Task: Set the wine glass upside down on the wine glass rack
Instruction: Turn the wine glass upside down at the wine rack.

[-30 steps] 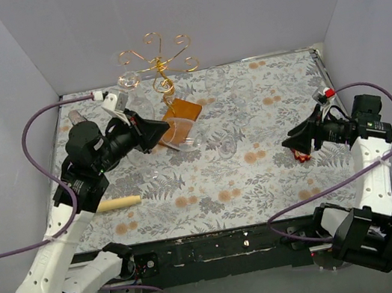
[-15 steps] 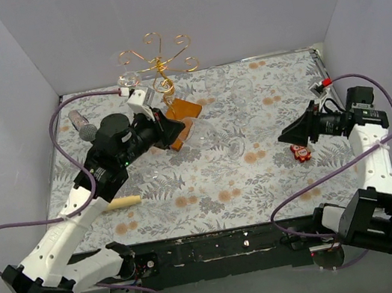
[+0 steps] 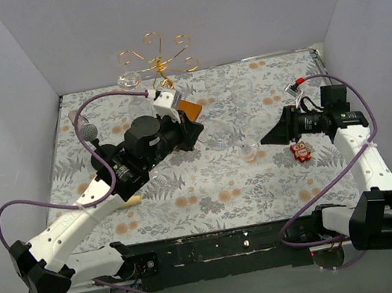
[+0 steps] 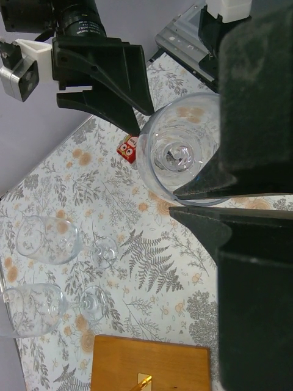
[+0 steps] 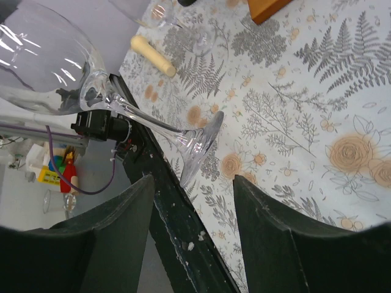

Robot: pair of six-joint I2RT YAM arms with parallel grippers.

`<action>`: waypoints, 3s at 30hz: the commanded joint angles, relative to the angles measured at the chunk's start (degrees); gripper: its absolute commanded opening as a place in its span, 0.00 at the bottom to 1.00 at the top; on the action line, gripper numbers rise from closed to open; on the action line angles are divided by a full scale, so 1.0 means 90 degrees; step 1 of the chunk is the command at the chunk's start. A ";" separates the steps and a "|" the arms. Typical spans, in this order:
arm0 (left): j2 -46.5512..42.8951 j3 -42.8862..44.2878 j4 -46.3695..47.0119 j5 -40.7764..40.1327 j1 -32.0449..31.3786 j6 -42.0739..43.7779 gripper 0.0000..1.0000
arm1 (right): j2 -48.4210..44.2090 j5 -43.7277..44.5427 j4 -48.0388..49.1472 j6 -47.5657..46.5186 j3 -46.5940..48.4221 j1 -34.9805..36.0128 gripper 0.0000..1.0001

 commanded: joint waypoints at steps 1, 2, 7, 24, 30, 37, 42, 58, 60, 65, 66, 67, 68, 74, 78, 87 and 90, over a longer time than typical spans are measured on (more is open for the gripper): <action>0.0032 0.0385 0.0698 -0.0895 -0.0402 0.0124 0.00 | -0.0326 0.0642 0.0820 0.1142 -0.0394 0.0239 0.62; 0.0062 0.0375 0.0757 -0.1002 -0.0480 0.0134 0.00 | -0.0365 0.0749 0.0908 0.1220 -0.0472 0.0288 0.62; 0.0208 0.0404 0.0952 -0.1228 -0.0735 0.0212 0.00 | -0.0404 0.1248 0.1055 0.1513 -0.0717 0.0396 0.60; 0.0345 0.0385 0.1031 -0.1570 -0.1145 0.0349 0.00 | 0.0074 0.0741 0.1290 0.1739 -0.0678 0.0601 0.11; 0.0180 0.0268 0.1031 -0.1541 -0.1155 0.0232 0.03 | 0.0026 0.0741 0.1378 0.1729 -0.0600 0.0601 0.01; -0.0318 0.0082 0.0650 -0.1394 -0.1155 -0.0149 0.51 | -0.0208 0.0741 0.1573 0.1836 -0.0756 0.0464 0.01; -0.0806 -0.0162 0.0221 -0.1462 -0.1155 -0.0374 0.74 | -0.0375 0.0858 0.1681 0.1798 -0.0932 0.0347 0.01; -0.2076 -0.0484 -0.1059 -0.2166 -0.1145 -0.0696 0.98 | -0.0658 0.2088 0.0500 -0.0379 -0.0571 0.0220 0.01; -0.2155 -0.0533 -0.1156 -0.2166 -0.1155 -0.0774 0.98 | -0.0629 0.2215 0.0334 -0.0759 -0.0386 0.0220 0.01; -0.2438 -0.0670 -0.1216 -0.2214 -0.1155 -0.0969 0.98 | -0.0678 0.2741 -0.0135 -0.1726 0.0151 0.0220 0.01; -0.2506 -0.0718 -0.1167 -0.2214 -0.1145 -0.0999 0.98 | -0.0678 0.2762 -0.0232 -0.1960 0.0258 0.0220 0.01; -0.2555 -0.0767 -0.1128 -0.2205 -0.1155 -0.1028 0.98 | -0.0668 0.2830 -0.0301 -0.2127 0.0424 0.0220 0.01; -0.2594 -0.0806 -0.1089 -0.2195 -0.1145 -0.1048 0.98 | -0.0668 0.2850 -0.0379 -0.2361 0.0522 0.0220 0.01; -0.2624 -0.0885 -0.0972 -0.2097 -0.1155 -0.1175 0.98 | -0.0493 0.3123 -0.0731 -0.3260 0.1215 0.0220 0.01; -0.2614 -0.0943 -0.0903 -0.2029 -0.1155 -0.1243 0.98 | -0.0356 0.3231 -0.0966 -0.3826 0.1694 0.0220 0.01; -0.2653 -0.1099 -0.0756 -0.1941 -0.1155 -0.1409 0.98 | -0.0238 0.3436 -0.1191 -0.5018 0.2417 0.0230 0.01; -0.2663 -0.1139 -0.0727 -0.1912 -0.1155 -0.1468 0.98 | -0.0219 0.3446 -0.1200 -0.5204 0.2525 0.0230 0.01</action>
